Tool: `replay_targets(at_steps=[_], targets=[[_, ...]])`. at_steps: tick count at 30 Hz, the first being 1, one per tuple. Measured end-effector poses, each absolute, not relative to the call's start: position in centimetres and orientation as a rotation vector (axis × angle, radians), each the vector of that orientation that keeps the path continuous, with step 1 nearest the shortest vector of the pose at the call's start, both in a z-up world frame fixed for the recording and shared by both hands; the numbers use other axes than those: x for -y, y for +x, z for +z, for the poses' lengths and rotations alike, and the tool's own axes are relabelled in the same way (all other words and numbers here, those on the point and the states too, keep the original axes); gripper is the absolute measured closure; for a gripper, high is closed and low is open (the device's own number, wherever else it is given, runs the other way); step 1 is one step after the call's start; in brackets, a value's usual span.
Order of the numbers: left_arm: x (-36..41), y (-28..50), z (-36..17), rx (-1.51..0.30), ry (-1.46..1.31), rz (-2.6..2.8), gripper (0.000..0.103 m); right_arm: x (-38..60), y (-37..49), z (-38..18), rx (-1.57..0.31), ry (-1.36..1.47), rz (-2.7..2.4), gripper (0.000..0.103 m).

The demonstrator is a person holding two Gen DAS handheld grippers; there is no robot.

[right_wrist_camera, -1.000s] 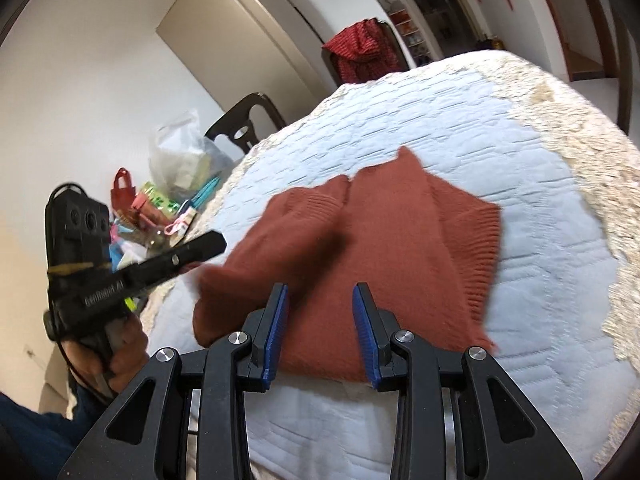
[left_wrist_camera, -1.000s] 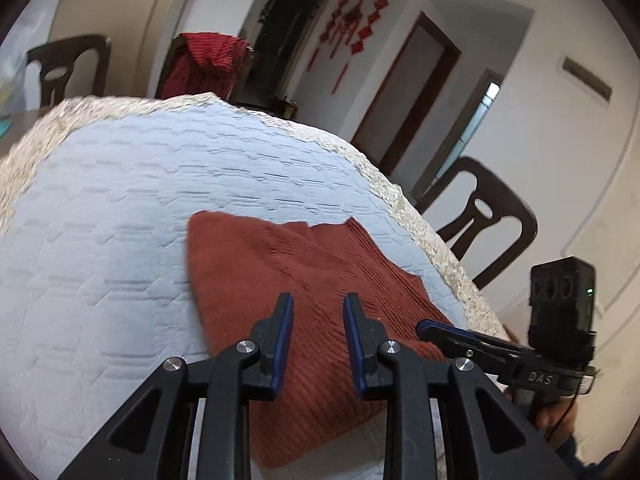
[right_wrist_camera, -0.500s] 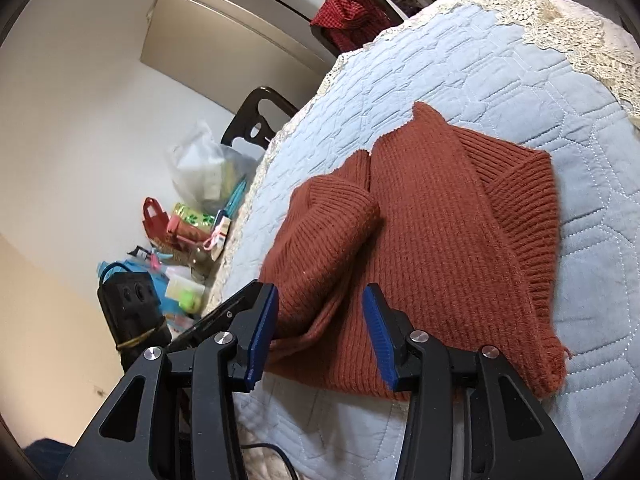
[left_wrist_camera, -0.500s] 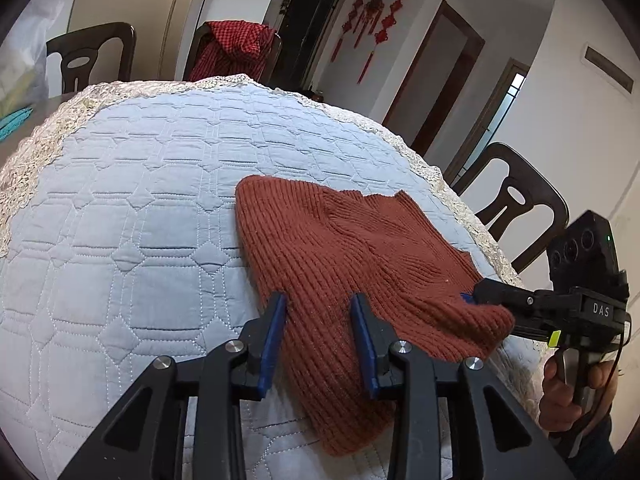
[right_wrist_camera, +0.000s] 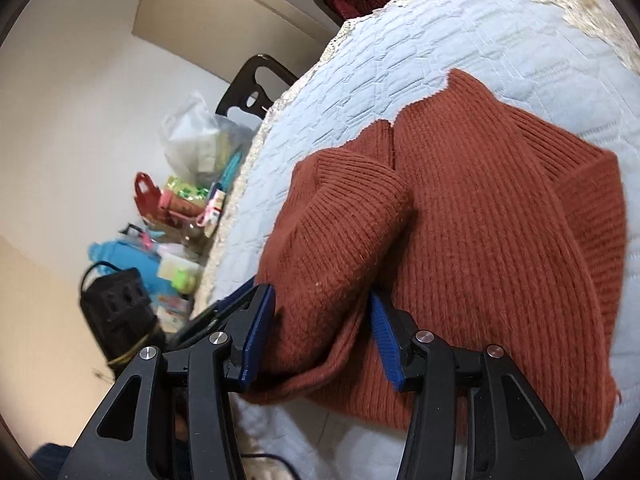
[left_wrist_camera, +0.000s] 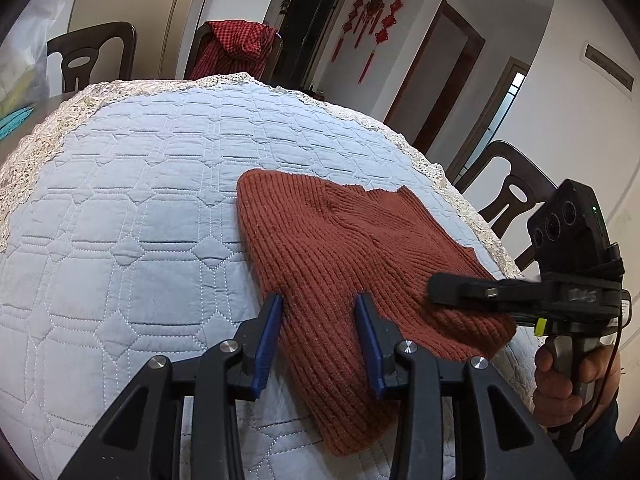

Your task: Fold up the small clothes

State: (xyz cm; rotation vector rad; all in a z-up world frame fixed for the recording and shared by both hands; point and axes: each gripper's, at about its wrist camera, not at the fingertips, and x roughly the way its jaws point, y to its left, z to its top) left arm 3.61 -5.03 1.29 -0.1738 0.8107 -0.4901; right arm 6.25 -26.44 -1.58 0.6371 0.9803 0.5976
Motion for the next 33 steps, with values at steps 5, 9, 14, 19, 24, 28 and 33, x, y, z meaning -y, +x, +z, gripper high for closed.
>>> replay_targets(at_steps=[5, 9, 14, 19, 24, 28, 33], targets=[[5.1, 4.2, 1.9, -0.810, -0.170, -0.479, 0.062, 26.6, 6.4, -1.6, -0.960, 0.619, 0.597, 0.088], [5.9, 3.8, 3.7, -0.755, -0.154, -0.508, 0.062, 28.8, 5.4, 0.7, -0.862, 0.611, 0.602, 0.090], [8.0, 3.5, 3.4, -0.765, -0.127, -0.564, 0.062, 33.3, 3.9, 0.5, -0.827, 0.591, 0.506, 0.090], [9.3, 3.1, 2.2, -0.801, -0.098, -0.589, 0.062, 35.1, 3.4, -2.3, -0.871, 0.623, 0.449, 0.090], [9.2, 3.0, 2.3, -0.805, -0.097, -0.576, 0.062, 35.2, 3.8, -1.9, -0.855, 0.621, 0.464, 0.089], [9.7, 3.0, 2.8, -0.793, -0.071, -0.562, 0.062, 35.1, 3.8, -0.8, -0.829, 0.581, 0.463, 0.089], [10.4, 3.4, 3.0, -0.795, -0.052, -0.538, 0.062, 35.0, 4.0, -1.8, -0.866, 0.553, 0.450, 0.088]])
